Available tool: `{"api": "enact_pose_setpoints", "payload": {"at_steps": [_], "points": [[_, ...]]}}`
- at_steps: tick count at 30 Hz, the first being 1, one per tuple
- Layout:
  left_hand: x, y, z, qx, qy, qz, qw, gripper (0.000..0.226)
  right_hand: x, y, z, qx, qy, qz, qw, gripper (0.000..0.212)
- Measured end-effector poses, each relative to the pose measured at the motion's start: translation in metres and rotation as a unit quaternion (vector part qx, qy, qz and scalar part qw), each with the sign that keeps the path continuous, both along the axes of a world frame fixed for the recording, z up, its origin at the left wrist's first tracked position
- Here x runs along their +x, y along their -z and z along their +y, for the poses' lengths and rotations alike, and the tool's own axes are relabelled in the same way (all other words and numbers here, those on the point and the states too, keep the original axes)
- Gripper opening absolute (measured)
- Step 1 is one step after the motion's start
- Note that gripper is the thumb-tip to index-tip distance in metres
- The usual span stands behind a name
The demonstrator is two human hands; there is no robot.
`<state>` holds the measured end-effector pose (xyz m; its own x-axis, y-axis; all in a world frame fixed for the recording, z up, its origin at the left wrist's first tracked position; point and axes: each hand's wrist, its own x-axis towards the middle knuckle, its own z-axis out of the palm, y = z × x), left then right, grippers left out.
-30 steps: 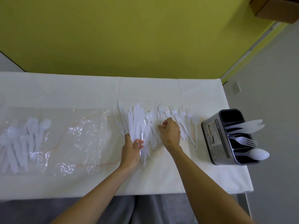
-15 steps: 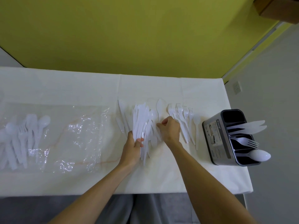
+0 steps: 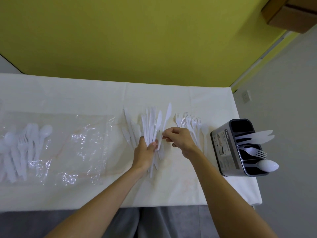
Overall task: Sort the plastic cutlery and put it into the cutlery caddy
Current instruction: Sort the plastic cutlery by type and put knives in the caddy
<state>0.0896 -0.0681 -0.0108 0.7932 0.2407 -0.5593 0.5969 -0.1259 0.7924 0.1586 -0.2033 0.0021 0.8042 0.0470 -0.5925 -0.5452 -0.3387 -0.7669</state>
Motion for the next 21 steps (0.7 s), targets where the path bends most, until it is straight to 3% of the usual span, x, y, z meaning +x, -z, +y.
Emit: {"api": "enact_pose_setpoints", "payload": {"at_steps": [5, 10, 15, 21], "points": [[0.003, -0.005, -0.001, -0.001, 0.001, 0.011, 1.000, 0.015, -0.005, 0.004, 0.006, -0.005, -0.001, 0.001, 1.000, 0.014], [-0.003, 0.007, 0.011, 0.015, -0.015, 0.026, 0.999, 0.016, -0.014, 0.030, 0.012, -0.180, -0.023, -0.028, 0.983, 0.027], [-0.008, 0.011, 0.013, 0.019, 0.000, 0.027, 0.999, 0.016, -0.015, 0.033, 0.017, -0.181, -0.035, -0.016, 0.983, 0.017], [-0.010, 0.010, 0.012, 0.016, -0.003, 0.006, 1.000, 0.015, -0.017, 0.034, -0.008, -0.204, 0.050, -0.004, 0.978, 0.026]]}}
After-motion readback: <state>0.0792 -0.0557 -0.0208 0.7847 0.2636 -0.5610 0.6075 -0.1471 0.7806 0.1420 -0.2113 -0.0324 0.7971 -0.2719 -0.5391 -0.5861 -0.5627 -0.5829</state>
